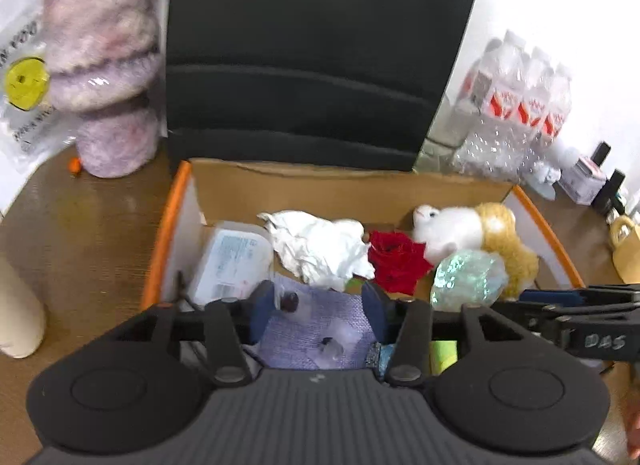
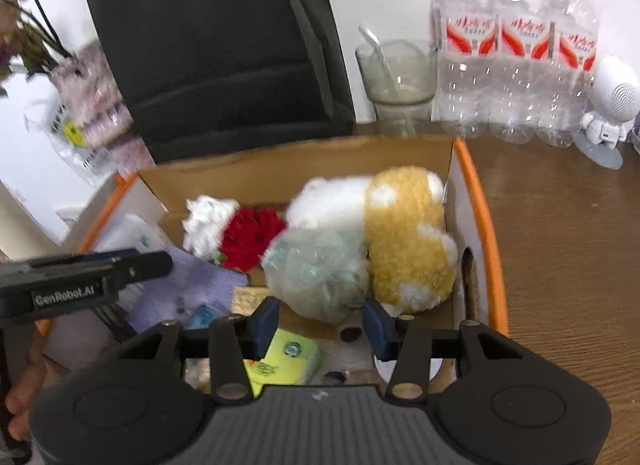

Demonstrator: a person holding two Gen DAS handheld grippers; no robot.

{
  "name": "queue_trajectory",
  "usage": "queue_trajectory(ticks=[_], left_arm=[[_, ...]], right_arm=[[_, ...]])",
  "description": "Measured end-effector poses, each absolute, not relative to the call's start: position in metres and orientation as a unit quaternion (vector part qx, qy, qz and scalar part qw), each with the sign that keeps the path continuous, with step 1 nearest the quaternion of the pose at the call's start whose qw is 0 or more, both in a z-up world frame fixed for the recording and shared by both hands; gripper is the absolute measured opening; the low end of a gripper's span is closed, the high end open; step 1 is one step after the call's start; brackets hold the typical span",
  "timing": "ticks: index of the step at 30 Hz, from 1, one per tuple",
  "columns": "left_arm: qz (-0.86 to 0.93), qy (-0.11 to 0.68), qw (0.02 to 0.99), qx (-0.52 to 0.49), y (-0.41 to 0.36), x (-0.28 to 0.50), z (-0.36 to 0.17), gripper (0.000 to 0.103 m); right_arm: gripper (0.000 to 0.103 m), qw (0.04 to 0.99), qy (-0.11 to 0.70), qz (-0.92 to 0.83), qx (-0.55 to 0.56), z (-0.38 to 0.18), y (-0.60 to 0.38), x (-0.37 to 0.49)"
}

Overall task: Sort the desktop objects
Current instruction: 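Carry both held items into the box and open both tools, then withdraw both tools from the box back over the table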

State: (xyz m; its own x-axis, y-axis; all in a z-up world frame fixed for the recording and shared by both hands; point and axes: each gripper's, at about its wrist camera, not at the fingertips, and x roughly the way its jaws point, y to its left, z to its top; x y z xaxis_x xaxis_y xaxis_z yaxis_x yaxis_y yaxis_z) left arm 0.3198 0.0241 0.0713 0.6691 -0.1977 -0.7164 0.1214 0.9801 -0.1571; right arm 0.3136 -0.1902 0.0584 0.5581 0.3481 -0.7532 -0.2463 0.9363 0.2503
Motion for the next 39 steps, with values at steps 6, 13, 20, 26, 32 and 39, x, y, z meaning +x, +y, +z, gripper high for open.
queue_trajectory(ticks=[6, 13, 20, 26, 32, 39], left_arm=[[-0.045, 0.395, 0.917, -0.027, 0.030, 0.295, 0.109, 0.088], [-0.031, 0.371, 0.928, -0.011, 0.033, 0.239, 0.147, 0.101], [-0.025, 0.346, 0.938, 0.002, 0.032, 0.188, 0.172, 0.103], [-0.002, 0.240, 0.971, -0.007, 0.028, 0.136, 0.171, 0.103], [-0.024, 0.142, 0.989, -0.014, 0.017, 0.085, 0.146, 0.103], [-0.022, 0.152, 0.988, 0.011, 0.005, 0.074, 0.134, 0.103]], right_arm=[[0.081, 0.884, 0.435, 0.165, 0.043, 0.105, -0.195, 0.291], [0.086, 0.885, 0.437, 0.158, 0.013, 0.135, -0.194, 0.241], [0.090, 0.899, 0.412, 0.149, 0.008, 0.167, -0.195, 0.201], [0.092, 0.935, 0.323, 0.147, -0.009, 0.165, -0.194, 0.157], [0.093, 0.967, 0.204, 0.150, 0.028, 0.133, -0.211, 0.110], [0.093, 0.964, 0.212, 0.150, 0.061, 0.123, -0.220, 0.104]])
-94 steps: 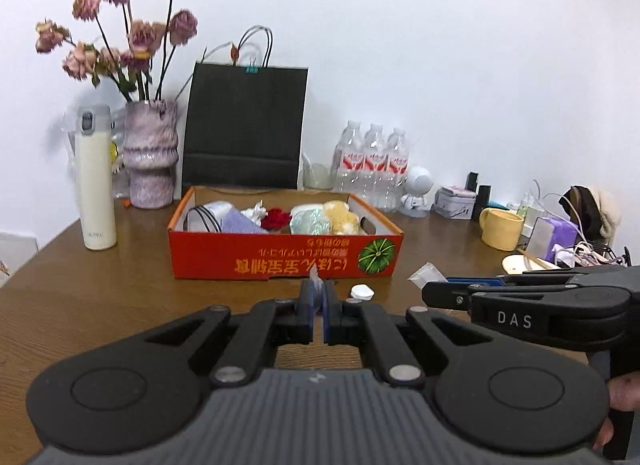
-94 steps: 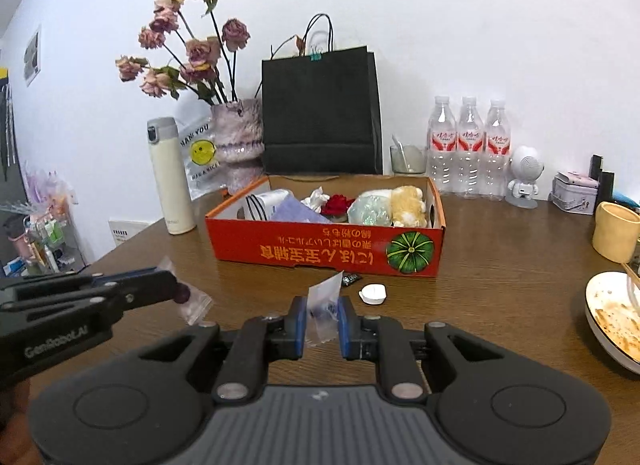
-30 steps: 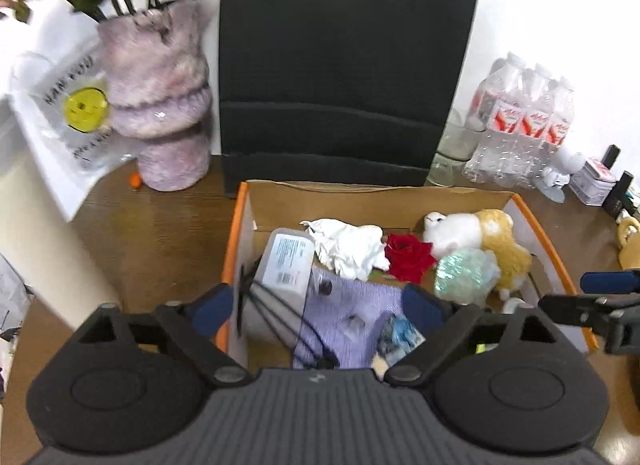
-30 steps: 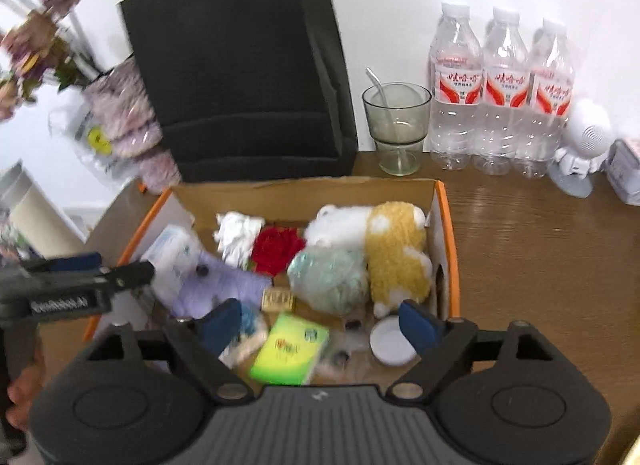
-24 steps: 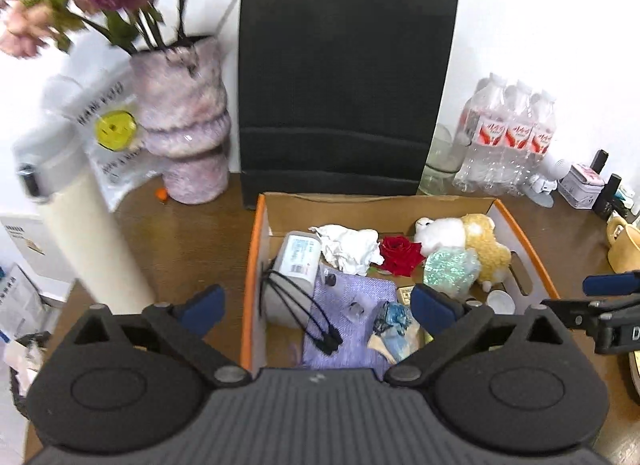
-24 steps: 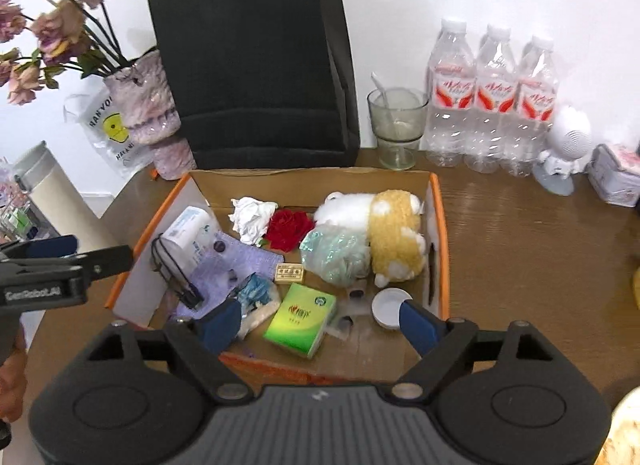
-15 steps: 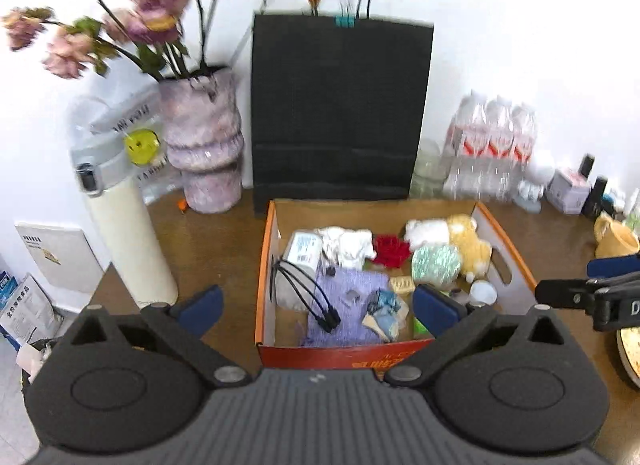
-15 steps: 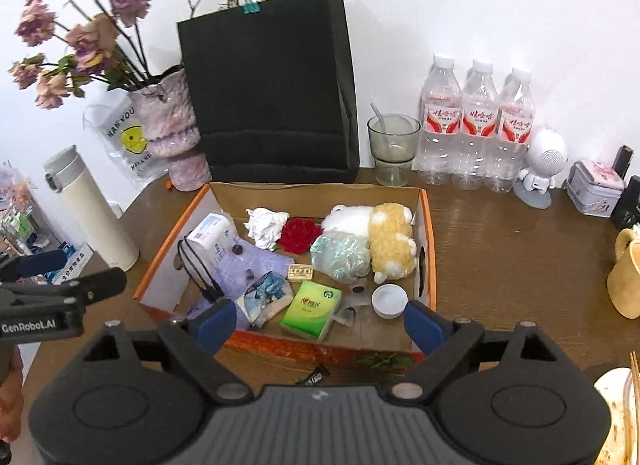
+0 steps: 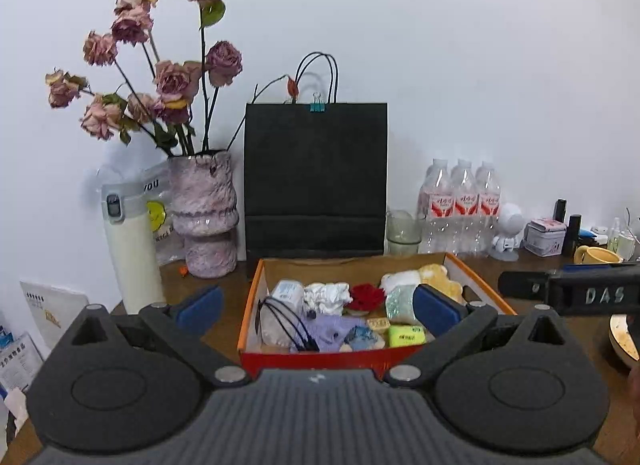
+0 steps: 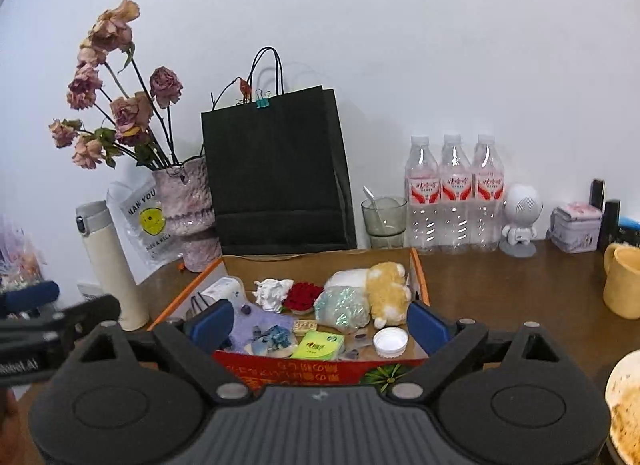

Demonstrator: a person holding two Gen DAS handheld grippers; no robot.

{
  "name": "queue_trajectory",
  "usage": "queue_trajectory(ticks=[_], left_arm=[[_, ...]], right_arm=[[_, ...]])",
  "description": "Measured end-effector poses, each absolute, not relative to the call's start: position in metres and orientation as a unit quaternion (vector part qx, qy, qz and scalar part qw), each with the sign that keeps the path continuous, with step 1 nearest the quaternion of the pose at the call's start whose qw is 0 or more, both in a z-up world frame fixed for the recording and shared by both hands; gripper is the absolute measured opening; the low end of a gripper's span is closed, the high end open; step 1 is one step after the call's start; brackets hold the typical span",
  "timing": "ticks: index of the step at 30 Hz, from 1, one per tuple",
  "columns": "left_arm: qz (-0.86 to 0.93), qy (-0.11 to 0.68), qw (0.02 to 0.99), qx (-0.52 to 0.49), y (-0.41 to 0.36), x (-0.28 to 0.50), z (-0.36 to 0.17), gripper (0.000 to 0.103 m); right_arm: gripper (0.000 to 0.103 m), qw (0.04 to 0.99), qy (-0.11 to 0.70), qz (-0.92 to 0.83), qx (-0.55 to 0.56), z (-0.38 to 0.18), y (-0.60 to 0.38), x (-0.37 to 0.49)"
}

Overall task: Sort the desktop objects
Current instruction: 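Withdraw both tools from the box back over the table, then grasp the small black item with left tool while right tool grasps the white round lid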

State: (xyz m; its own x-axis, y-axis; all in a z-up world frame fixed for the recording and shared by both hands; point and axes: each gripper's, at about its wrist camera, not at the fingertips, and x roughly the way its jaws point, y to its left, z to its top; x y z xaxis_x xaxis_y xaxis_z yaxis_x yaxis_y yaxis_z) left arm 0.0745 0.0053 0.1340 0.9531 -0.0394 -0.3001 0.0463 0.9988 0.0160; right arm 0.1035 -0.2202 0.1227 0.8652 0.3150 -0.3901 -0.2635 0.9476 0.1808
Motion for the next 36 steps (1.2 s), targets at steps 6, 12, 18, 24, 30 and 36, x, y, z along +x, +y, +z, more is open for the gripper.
queue_trajectory(ticks=[6, 12, 18, 24, 30, 36], left_arm=[[-0.021, 0.187, 0.982, -0.018, 0.005, 0.056, 0.104, 0.103], [-0.017, 0.230, 0.972, -0.040, 0.007, 0.026, 0.059, 0.103], [-0.030, 0.269, 0.962, -0.044, 0.014, -0.020, 0.030, 0.103], [-0.021, 0.299, 0.953, -0.052, 0.015, -0.049, 0.024, 0.103], [-0.037, 0.301, 0.952, -0.037, 0.006, -0.046, 0.029, 0.103], [-0.041, 0.311, 0.949, -0.029, 0.003, -0.021, 0.025, 0.103]], right_arm=[[0.094, 0.966, 0.216, 0.135, 0.034, 0.096, -0.220, 0.077], [0.093, 0.957, 0.254, 0.137, -0.013, 0.046, -0.219, 0.033], [0.093, 0.941, 0.298, 0.155, -0.034, 0.021, -0.220, -0.020], [0.093, 0.925, 0.335, 0.177, 0.012, 0.006, -0.227, -0.050], [0.087, 0.929, 0.329, 0.169, 0.013, 0.009, -0.225, -0.044], [0.077, 0.933, 0.324, 0.158, -0.004, 0.008, -0.227, -0.003]])
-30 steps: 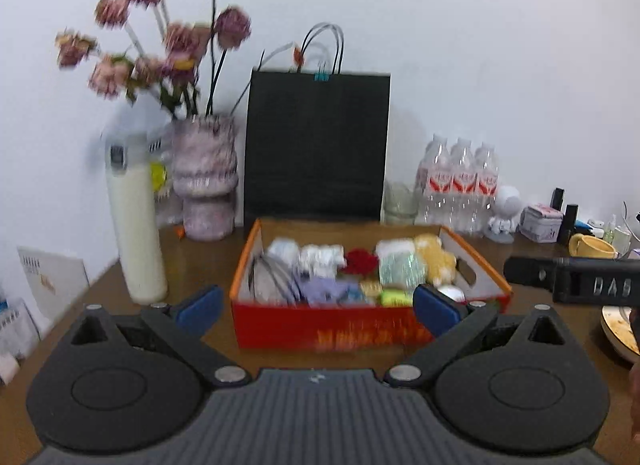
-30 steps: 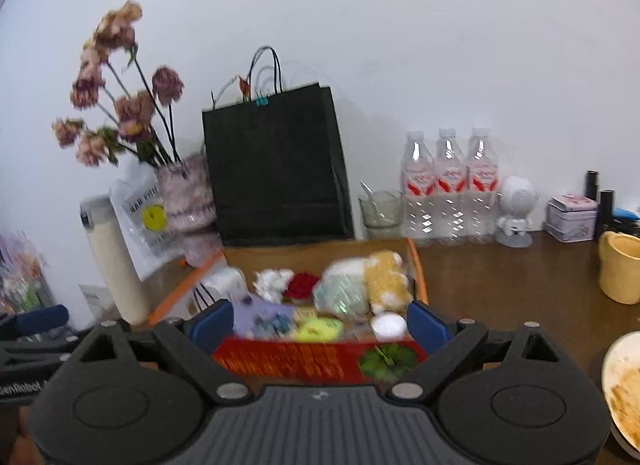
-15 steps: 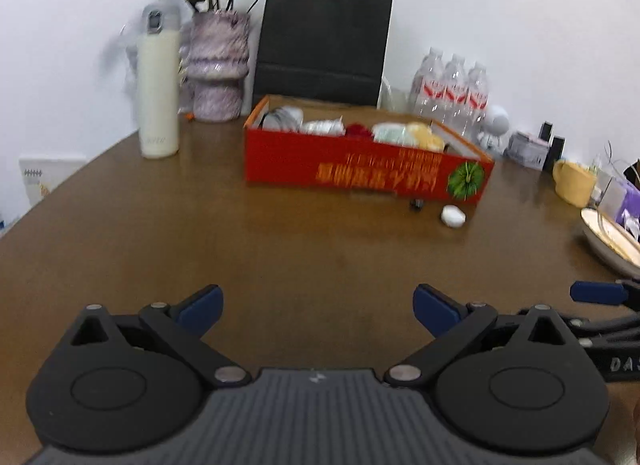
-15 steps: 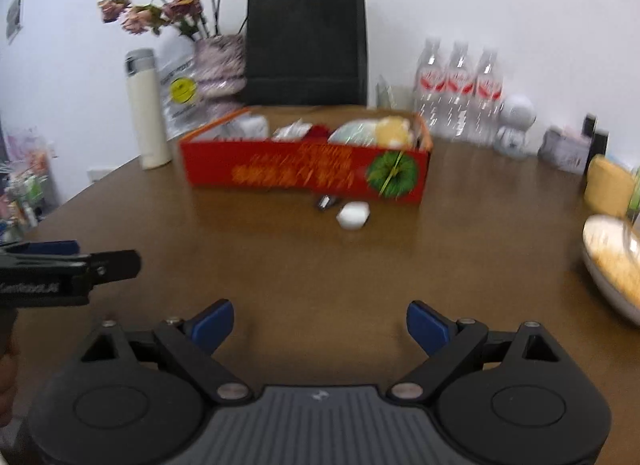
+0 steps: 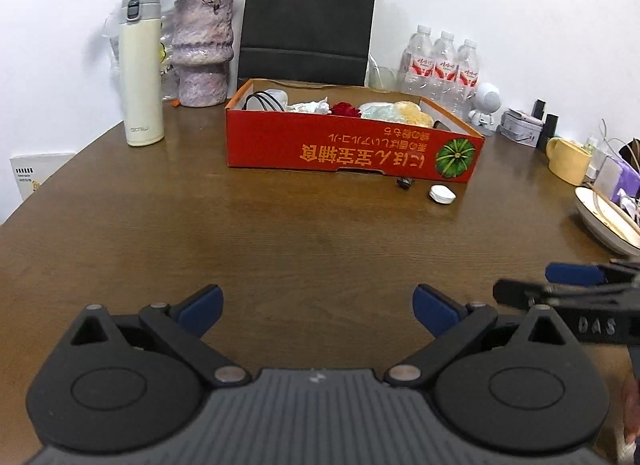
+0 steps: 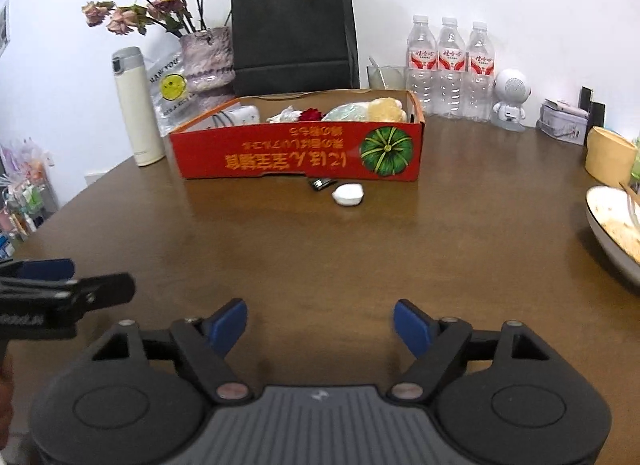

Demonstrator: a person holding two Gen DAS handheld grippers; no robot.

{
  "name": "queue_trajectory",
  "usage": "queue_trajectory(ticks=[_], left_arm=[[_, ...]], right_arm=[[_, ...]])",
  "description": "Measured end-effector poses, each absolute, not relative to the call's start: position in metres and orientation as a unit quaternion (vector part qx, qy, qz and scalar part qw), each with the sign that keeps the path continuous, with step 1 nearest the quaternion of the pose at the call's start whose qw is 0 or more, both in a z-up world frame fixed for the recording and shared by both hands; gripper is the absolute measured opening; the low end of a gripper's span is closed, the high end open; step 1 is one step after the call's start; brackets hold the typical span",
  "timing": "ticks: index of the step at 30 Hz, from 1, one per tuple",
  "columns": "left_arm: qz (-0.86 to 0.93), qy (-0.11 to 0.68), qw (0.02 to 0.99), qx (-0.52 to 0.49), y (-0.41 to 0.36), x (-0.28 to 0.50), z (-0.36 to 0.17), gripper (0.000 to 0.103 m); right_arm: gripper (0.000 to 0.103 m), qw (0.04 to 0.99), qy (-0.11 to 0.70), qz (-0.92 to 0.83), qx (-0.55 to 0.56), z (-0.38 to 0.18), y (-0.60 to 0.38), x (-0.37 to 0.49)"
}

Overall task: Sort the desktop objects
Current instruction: 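Grasp the small black item with left tool while right tool grasps the white round lid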

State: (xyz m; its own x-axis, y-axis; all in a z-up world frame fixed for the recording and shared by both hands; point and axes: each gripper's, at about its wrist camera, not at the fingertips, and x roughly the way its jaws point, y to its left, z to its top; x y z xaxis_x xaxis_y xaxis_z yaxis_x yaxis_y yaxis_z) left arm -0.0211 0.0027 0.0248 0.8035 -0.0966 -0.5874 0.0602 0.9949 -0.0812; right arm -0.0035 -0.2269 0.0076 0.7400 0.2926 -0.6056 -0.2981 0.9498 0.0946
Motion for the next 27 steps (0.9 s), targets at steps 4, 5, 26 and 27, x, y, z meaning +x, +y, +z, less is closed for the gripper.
queue_trajectory(ticks=[4, 5, 26, 27], left_arm=[[-0.053, 0.314, 0.948, -0.020, -0.004, 0.006, 0.024, 0.103], [-0.057, 0.313, 0.948, -0.017, -0.006, 0.013, 0.024, 0.103], [-0.174, 0.321, 0.931, 0.026, -0.077, 0.151, 0.016, 0.049], [-0.176, 0.324, 0.929, 0.028, -0.082, 0.157, 0.015, 0.048]], right_arm=[[0.071, 0.934, 0.321, 0.158, 0.012, 0.011, -0.225, 0.048], [0.070, 0.934, 0.320, 0.160, 0.015, 0.011, -0.223, 0.061], [0.025, 0.948, 0.288, 0.128, 0.051, 0.005, -0.264, 0.137], [0.025, 0.948, 0.283, 0.131, 0.055, 0.004, -0.267, 0.134]])
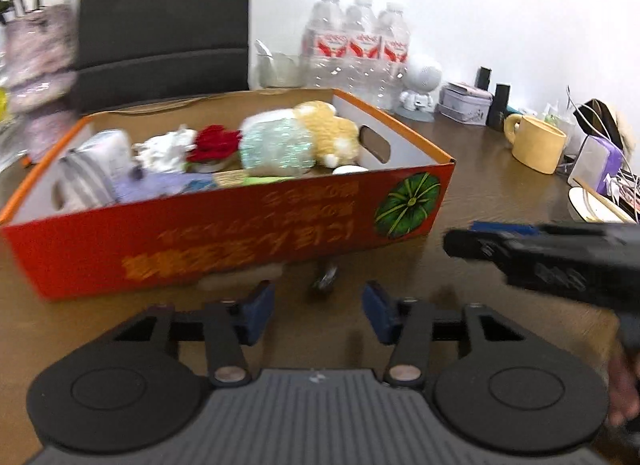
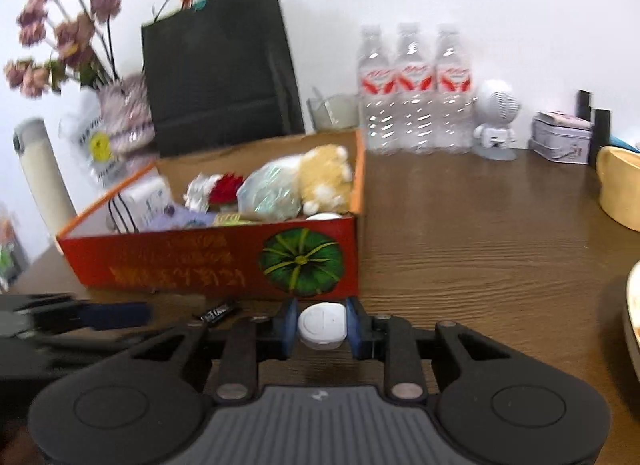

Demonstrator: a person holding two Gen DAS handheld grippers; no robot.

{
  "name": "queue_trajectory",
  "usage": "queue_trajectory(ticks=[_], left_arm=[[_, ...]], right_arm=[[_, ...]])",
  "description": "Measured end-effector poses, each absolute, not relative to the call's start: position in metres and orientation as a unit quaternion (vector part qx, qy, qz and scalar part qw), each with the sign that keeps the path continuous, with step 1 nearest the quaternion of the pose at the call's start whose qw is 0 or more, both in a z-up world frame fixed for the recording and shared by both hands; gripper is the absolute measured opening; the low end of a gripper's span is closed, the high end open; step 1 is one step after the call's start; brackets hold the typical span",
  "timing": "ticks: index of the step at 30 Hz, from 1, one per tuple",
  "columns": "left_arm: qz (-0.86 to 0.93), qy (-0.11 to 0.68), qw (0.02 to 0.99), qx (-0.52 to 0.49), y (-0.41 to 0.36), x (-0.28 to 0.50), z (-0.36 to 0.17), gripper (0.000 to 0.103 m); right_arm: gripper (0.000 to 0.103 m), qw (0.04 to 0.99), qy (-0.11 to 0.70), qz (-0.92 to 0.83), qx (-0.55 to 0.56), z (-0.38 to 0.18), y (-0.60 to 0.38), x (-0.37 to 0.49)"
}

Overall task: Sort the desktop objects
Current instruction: 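Grasp the small black item with left tool while right tool grasps the white round lid, then carry black item and white lid into the box and open both tools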

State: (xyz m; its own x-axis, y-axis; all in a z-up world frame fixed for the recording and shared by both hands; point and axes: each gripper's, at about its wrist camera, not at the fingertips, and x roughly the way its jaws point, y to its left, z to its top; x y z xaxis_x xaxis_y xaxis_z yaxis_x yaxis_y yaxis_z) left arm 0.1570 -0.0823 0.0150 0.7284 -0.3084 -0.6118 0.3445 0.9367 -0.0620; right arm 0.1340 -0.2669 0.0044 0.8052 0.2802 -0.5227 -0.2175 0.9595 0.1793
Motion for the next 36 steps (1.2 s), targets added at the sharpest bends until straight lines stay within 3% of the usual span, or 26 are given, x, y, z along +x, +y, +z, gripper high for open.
queue_trajectory(ticks=[4, 7, 21, 28, 36], left_arm=[[-0.168, 0.335, 0.927, 0.022, -0.096, 0.173, 0.007, 0.046], [-0.160, 0.329, 0.931, 0.023, -0.100, 0.175, 0.003, 0.016], [-0.099, 0.296, 0.950, -0.007, -0.049, 0.086, 0.031, 0.015], [-0.034, 0.258, 0.965, -0.025, -0.003, 0.026, 0.053, 0.015], [-0.049, 0.205, 0.977, 0.001, -0.001, -0.035, 0.064, 0.015]], right_arm=[[0.025, 0.944, 0.282, 0.151, 0.086, 0.006, -0.274, 0.130], [0.025, 0.945, 0.270, 0.166, 0.082, 0.011, -0.269, 0.123], [0.025, 0.942, 0.277, 0.181, 0.047, 0.006, -0.243, 0.109], [0.025, 0.940, 0.277, 0.195, 0.045, 0.016, -0.216, 0.042], [0.025, 0.940, 0.271, 0.206, 0.034, 0.026, -0.193, -0.023]])
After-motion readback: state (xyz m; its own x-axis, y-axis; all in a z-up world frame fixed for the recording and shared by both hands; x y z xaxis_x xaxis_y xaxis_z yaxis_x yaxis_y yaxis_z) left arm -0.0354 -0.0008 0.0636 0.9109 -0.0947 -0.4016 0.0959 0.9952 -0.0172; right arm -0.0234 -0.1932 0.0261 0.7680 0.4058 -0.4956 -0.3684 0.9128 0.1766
